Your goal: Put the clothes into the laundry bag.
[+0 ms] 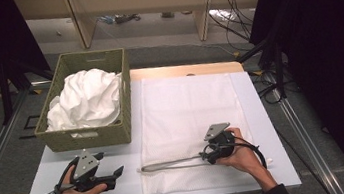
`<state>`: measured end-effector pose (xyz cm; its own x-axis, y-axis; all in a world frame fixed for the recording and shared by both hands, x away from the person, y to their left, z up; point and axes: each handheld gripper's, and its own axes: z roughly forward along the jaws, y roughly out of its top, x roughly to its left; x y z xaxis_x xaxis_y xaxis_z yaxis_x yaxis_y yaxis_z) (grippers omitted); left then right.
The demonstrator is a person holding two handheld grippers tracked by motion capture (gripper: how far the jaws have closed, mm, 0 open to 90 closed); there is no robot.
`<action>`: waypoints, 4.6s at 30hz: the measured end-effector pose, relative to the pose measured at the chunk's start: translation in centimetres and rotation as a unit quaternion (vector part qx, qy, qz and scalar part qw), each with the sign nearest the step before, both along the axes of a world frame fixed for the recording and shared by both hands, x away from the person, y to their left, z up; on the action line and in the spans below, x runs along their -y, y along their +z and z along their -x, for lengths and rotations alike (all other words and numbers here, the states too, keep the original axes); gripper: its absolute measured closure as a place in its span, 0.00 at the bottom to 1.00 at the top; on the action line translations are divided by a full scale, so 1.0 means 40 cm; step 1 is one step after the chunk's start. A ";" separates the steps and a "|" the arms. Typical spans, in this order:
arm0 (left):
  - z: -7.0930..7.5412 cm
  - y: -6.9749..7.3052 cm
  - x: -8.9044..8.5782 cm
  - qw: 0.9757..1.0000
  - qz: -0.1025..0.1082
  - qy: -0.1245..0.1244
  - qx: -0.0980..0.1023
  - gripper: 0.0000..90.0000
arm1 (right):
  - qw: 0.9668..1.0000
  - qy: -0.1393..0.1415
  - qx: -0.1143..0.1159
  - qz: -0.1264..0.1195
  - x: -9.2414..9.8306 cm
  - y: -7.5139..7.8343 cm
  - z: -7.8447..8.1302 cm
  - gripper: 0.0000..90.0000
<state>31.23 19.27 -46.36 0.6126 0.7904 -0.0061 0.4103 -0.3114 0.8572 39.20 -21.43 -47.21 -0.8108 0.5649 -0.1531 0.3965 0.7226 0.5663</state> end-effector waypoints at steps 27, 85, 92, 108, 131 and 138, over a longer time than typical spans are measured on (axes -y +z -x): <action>-0.004 0.050 -0.019 1.000 0.014 -0.002 0.006 0.23 | 1.000 0.021 -0.013 0.005 -0.007 0.040 -0.054 0.99; -0.655 0.026 -0.160 0.973 -0.125 0.132 -0.142 0.32 | 0.994 0.057 0.091 0.005 -0.025 0.178 -0.004 0.99; -0.639 0.051 -0.165 0.976 -0.025 0.084 -0.198 0.62 | 0.993 0.066 0.096 0.005 -0.026 0.183 -0.005 1.00; -0.647 0.022 -0.136 0.975 -0.090 0.105 -0.176 0.00 | 0.993 0.072 0.091 0.015 -0.039 0.171 -0.011 0.99; -0.674 0.007 -0.101 0.962 -0.084 0.145 -0.213 0.28 | 0.993 0.070 0.091 0.009 -0.036 0.175 -0.012 1.00; -0.666 0.024 -0.117 0.963 -0.069 0.150 -0.214 0.48 | 0.993 0.067 0.096 0.002 -0.030 0.180 -0.014 0.99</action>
